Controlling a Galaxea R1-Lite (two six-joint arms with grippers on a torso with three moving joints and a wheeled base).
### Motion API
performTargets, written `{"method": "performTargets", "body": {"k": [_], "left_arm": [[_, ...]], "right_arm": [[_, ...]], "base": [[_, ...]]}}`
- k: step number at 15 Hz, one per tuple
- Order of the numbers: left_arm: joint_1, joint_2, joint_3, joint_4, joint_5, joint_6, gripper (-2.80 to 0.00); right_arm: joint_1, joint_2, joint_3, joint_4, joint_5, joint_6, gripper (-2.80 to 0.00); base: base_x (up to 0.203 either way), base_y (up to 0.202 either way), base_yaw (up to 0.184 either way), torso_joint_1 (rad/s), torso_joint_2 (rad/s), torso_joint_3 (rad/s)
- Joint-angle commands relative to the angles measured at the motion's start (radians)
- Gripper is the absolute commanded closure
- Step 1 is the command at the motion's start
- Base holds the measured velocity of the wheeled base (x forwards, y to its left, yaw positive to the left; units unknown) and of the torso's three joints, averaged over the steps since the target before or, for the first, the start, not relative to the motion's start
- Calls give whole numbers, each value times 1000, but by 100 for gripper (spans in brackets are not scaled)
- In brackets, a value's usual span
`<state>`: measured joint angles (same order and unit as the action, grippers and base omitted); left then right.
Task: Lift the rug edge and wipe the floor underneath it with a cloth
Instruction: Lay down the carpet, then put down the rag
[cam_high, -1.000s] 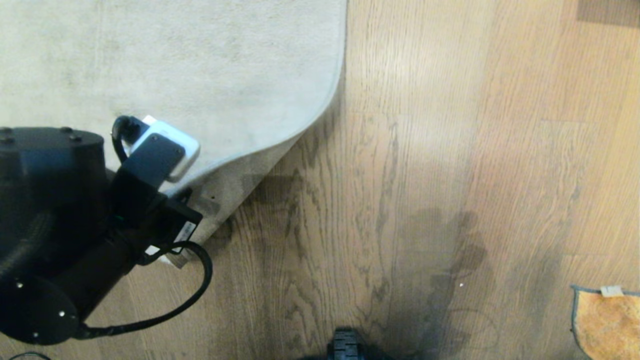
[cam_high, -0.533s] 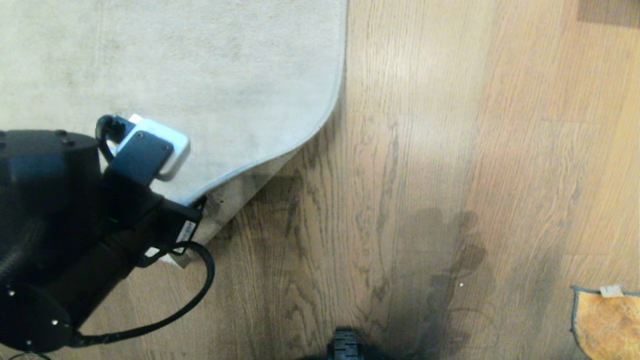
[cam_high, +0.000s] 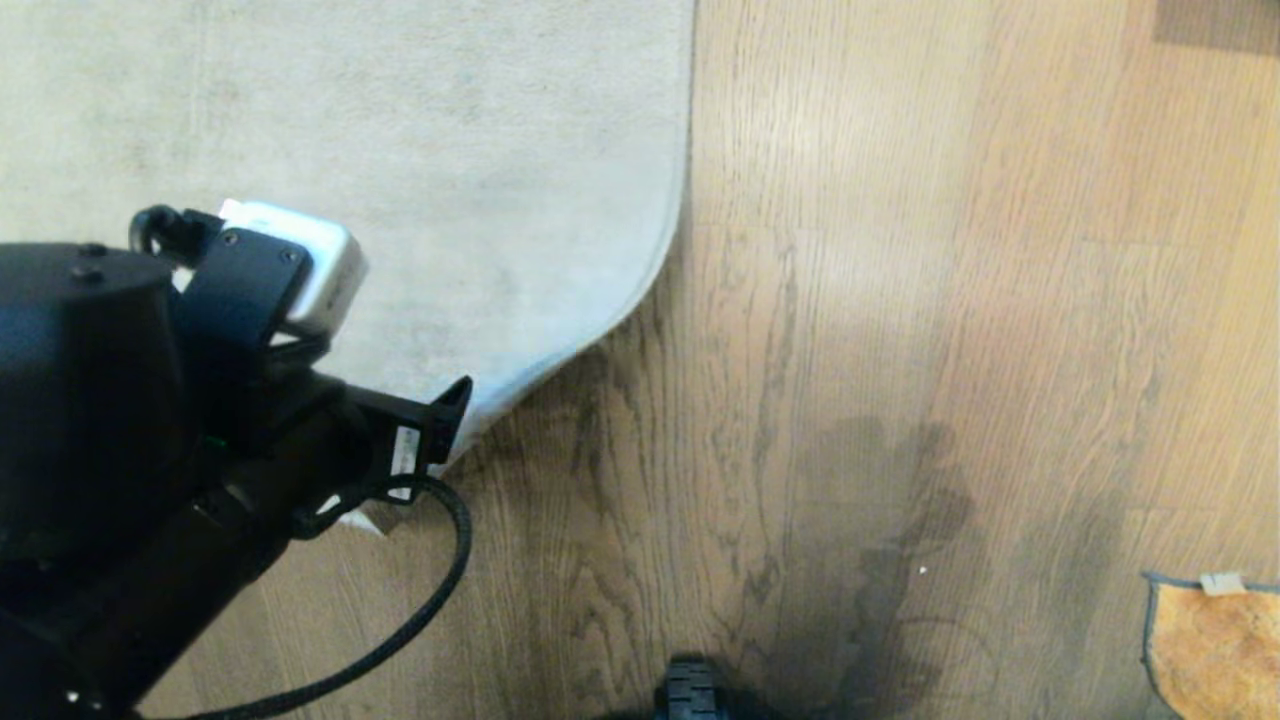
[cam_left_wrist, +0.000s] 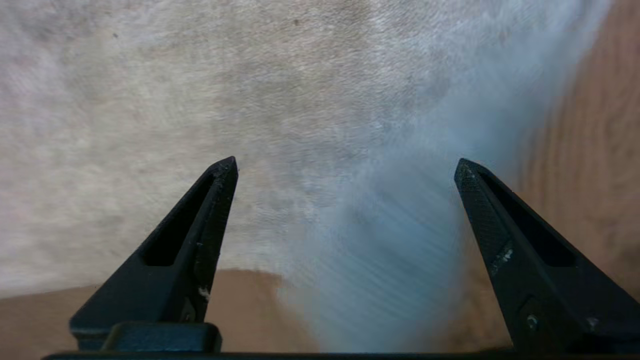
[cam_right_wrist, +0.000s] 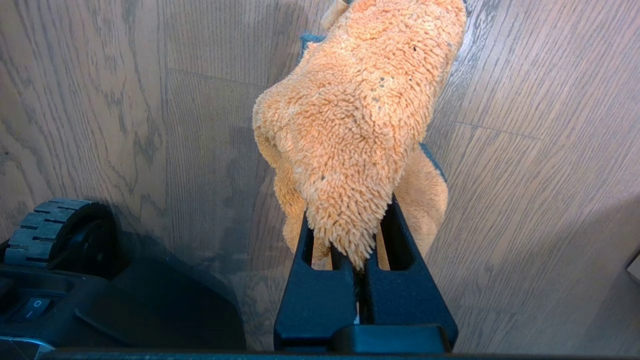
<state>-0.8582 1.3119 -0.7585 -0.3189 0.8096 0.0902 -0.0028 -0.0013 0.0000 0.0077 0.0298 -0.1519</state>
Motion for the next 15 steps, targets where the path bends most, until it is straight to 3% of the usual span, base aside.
{"method": "performTargets", "body": {"k": [1,9,10,15], "left_arm": [[-25,-3,8,0,6,-24,-280],[-150,3,153,0,6,-44,-280],[-154,15,162,0,5,-49,0],[-142,106,177,0,7,-80,0]], "right_arm": [[1,1,0,0,1,-1,0],[0,1,0,0,1,-1,0],[0,1,0,0,1,-1,0],[0,1,0,0,1,-1,0]], "base": [[0,0,0,0,0,0],[0,0,0,0,0,0],[0,0,0,0,0,0],[0,0,0,0,0,0]]}}
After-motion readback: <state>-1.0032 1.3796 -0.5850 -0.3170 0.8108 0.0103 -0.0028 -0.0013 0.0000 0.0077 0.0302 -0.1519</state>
